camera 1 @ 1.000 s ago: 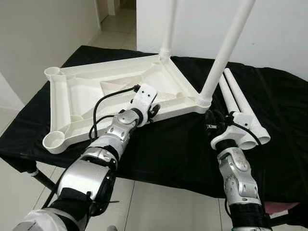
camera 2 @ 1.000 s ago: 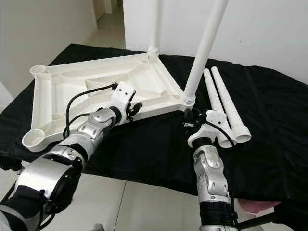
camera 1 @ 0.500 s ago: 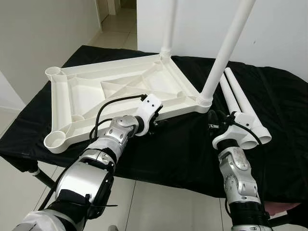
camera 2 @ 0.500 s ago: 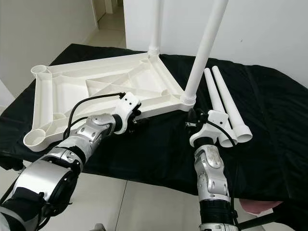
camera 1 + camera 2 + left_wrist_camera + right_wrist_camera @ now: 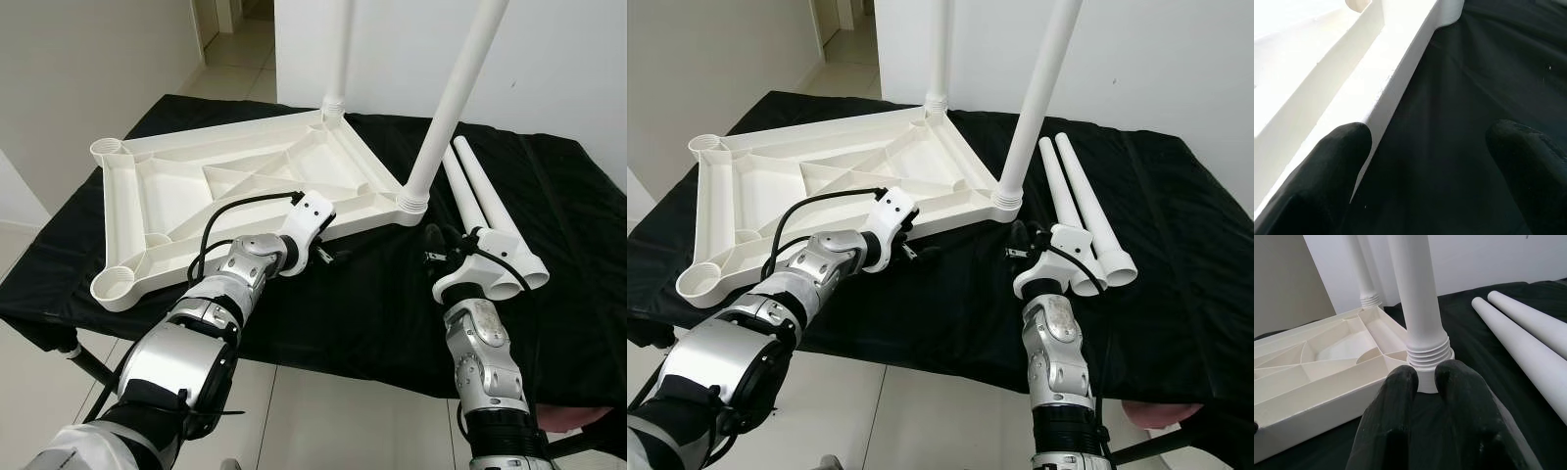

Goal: Building children table

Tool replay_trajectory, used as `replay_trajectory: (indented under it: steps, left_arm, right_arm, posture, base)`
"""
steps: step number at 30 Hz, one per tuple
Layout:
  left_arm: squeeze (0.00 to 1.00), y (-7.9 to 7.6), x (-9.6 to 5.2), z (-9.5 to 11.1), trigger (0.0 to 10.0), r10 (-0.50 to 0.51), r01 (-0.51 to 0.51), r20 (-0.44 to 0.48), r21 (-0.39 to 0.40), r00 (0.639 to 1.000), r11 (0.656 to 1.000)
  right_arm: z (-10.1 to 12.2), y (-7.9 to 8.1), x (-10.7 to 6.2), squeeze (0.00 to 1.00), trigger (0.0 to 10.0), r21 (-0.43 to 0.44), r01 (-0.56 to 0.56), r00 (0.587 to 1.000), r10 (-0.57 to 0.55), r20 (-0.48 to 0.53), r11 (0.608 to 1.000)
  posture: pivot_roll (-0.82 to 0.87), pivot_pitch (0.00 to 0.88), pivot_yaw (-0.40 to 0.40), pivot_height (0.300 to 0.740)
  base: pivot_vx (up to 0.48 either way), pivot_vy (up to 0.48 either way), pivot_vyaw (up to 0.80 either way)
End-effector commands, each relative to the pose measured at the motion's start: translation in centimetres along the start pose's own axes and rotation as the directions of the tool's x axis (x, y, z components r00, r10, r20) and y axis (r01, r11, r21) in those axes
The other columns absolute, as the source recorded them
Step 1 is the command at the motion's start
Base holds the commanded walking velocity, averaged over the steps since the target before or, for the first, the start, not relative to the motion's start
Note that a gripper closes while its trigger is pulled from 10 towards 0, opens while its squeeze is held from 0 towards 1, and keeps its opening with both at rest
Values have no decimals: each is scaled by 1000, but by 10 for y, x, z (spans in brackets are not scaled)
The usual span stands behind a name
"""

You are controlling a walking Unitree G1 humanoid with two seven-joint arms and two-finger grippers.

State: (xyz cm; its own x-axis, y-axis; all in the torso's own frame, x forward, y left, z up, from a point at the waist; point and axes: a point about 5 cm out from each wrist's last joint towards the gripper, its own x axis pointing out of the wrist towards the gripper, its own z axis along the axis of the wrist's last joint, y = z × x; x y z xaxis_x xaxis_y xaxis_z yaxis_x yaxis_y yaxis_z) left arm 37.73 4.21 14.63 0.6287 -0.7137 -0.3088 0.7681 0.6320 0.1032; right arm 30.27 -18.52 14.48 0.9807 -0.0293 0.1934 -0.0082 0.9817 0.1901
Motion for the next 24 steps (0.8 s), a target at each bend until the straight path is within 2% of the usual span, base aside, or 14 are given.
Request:
replay_trajectory:
  steps: [1,2,3,5,7,9,11,12,14,16,20,24]
  left_arm:
    - [0,5,-1,16,10000,69,-68,96,-13,993,998]
    - [0,4,-1,22,10000,50,-44,142,-47,989,998]
    - [0,4,-1,22,10000,50,-44,142,-47,989,998]
    - [0,7,-1,22,10000,78,-64,142,-100,987,993]
    - [0,8,-1,21,10000,93,-79,134,-105,987,991]
    - [0,11,-2,18,10000,128,-117,107,-101,986,988]
    - [0,19,-4,10,10000,233,-229,43,-79,972,970]
    - [0,19,-4,10,10000,233,-229,43,-79,972,970]
    - [0,26,-8,0,10000,325,-326,-21,-74,945,943]
    - [0,26,-8,0,10000,325,-326,-21,-74,945,943]
    - [0,32,-13,-16,10000,405,-412,-101,-64,909,909]
    - [0,32,-13,-19,10000,406,-414,-120,-54,906,908]
  right_arm:
    - [-2,0,1,0,10000,2,2,1000,-2,-1,1000]
    - [-2,0,1,0,10000,2,2,1000,-2,-2,1000]
    - [-2,0,1,0,10000,2,2,1000,-2,-2,1000]
    - [-3,1,1,0,10000,2,-2,1000,2,-5,1000]
    - [-3,1,2,0,10000,2,-3,1000,3,-6,1000]
    - [-3,2,2,0,10000,3,-5,1000,5,-6,1000]
    - [-2,2,3,0,10000,3,-7,1000,7,-5,1000]
    - [-2,2,3,0,10000,3,-7,1000,7,-5,1000]
    - [-2,1,3,0,10000,2,-6,1000,6,-4,1000]
    - [-2,1,3,0,10000,2,-6,1000,6,-4,1000]
    - [-1,0,4,0,10000,3,3,1000,-3,0,1000]
    - [-1,0,5,0,10000,4,5,1000,-5,2,1000]
  posture:
    - [-124,0,30,740]
    - [-124,0,30,740]
    - [-124,0,30,740]
    - [-123,0,27,740]
    - [-123,0,27,740]
    - [-123,0,27,740]
    - [-122,0,23,740]
    - [-122,0,23,740]
    - [-121,0,23,740]
    - [-121,0,23,740]
    - [-122,0,24,740]
    - [-123,0,24,740]
  base:
    - [0,0,0]
    - [0,0,0]
    - [0,0,0]
    - [0,0,0]
    - [0,0,0]
    - [0,0,0]
    - [0,0,0]
    - [0,0,0]
    - [0,0,0]
    - [0,0,0]
    - [0,0,0]
    - [0,0,0]
